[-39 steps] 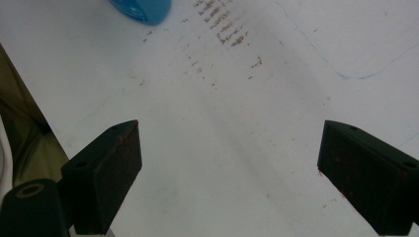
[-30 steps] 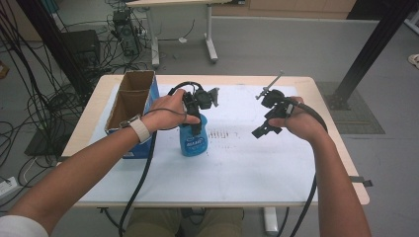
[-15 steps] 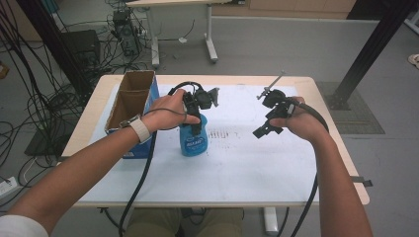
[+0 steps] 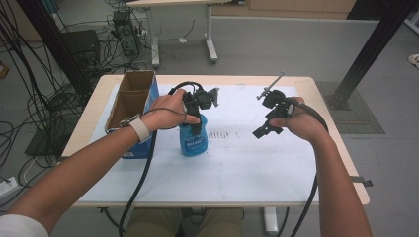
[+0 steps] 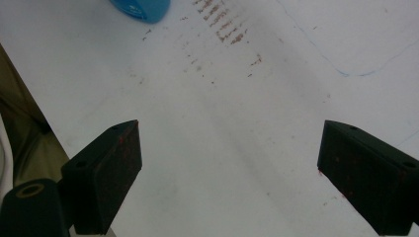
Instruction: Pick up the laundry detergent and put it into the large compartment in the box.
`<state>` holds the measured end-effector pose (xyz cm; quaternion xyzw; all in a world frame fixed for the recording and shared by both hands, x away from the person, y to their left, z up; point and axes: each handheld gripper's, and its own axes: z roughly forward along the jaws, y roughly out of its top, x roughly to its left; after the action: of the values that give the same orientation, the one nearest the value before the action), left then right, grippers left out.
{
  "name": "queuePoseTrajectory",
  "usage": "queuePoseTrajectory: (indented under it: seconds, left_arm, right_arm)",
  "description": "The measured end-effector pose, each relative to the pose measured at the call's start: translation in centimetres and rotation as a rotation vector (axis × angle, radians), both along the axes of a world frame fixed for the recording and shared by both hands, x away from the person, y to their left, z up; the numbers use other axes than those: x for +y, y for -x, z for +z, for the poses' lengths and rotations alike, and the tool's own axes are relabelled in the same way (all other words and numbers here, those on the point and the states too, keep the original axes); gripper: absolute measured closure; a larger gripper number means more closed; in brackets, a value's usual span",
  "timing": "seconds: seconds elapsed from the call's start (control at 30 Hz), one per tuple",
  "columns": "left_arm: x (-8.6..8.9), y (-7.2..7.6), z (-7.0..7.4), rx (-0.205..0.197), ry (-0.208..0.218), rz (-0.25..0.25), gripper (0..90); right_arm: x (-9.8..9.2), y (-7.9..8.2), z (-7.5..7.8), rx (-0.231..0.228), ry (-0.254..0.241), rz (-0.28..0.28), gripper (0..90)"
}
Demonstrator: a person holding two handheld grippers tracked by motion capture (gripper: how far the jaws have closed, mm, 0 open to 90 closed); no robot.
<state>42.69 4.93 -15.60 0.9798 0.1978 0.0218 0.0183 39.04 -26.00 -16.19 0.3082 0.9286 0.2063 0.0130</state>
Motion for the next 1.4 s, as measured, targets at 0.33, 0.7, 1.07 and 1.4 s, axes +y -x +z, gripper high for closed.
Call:
queuePoseTrajectory:
  seconds: [0.33,0.7,1.07,1.4]
  left_arm:
    - [0.1,0.0,0.0,0.0,0.004,0.004,37.9]
    - [0.7,0.1,0.3,0.004,0.025,0.025,38.1]
    - [1.6,0.3,2.3,0.013,0.042,0.107,38.0]
    - [1.8,0.6,3.7,0.018,0.03,0.175,38.0]
  right_arm:
    - [-0.1,0.1,0.0,-0.001,-0.003,-0.001,10.0]
    - [-0.3,0.2,0.0,-0.004,-0.004,-0.004,10.0]
    - [-0.6,0.6,0.2,-0.007,-0.005,-0.011,10.0]
    - [-0.6,0.8,0.2,-0.011,-0.008,-0.014,10.0]
